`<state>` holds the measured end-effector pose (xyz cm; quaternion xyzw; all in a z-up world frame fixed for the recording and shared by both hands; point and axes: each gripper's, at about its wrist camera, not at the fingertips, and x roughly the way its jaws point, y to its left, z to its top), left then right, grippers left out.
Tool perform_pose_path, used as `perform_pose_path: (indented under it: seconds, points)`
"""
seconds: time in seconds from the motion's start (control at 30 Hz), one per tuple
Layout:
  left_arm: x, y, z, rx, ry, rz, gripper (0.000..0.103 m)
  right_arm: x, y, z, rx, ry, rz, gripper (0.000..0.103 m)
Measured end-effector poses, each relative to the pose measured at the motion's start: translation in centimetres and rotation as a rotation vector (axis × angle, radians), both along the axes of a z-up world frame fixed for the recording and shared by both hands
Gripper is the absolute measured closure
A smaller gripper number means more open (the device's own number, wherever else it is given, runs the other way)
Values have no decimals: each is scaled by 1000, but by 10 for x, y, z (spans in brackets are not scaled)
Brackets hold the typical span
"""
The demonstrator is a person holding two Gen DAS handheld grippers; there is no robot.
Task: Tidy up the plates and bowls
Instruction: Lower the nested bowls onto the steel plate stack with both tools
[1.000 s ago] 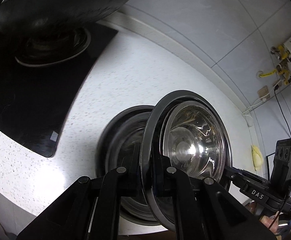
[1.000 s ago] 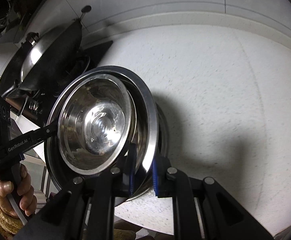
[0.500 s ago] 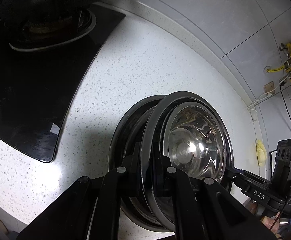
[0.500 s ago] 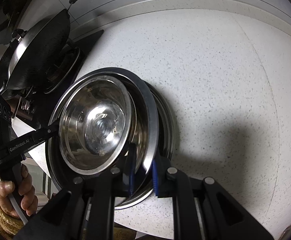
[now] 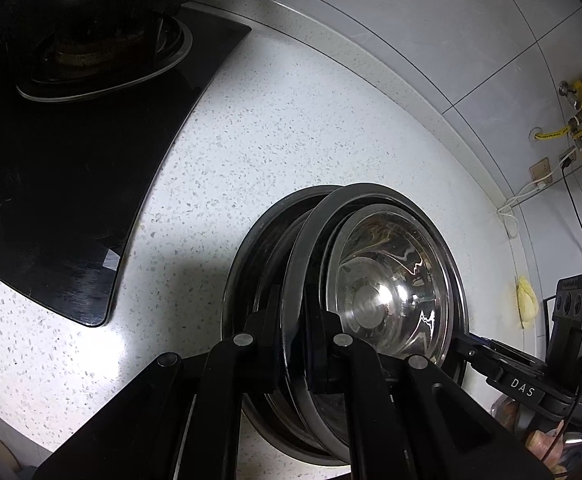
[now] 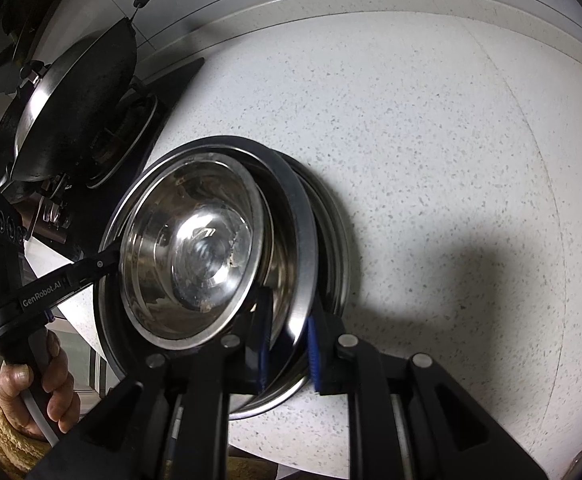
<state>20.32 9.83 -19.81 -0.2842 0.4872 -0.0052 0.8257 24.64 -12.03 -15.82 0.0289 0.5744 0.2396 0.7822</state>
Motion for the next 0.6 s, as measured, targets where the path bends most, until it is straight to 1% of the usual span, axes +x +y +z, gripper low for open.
perform_pose_path:
  seconds: [0.17, 0.5, 0.6]
  points:
    - [-3, -3, 3, 22, -13, 8, 98, -1, -3, 3, 4, -8, -3, 87]
    - [-12, 3, 10, 34, -27, 30, 97, -3, -8, 9, 6, -21, 0, 87]
    - [-14, 3, 13, 37, -33, 35, 94, -4, -9, 11, 7, -27, -1, 87]
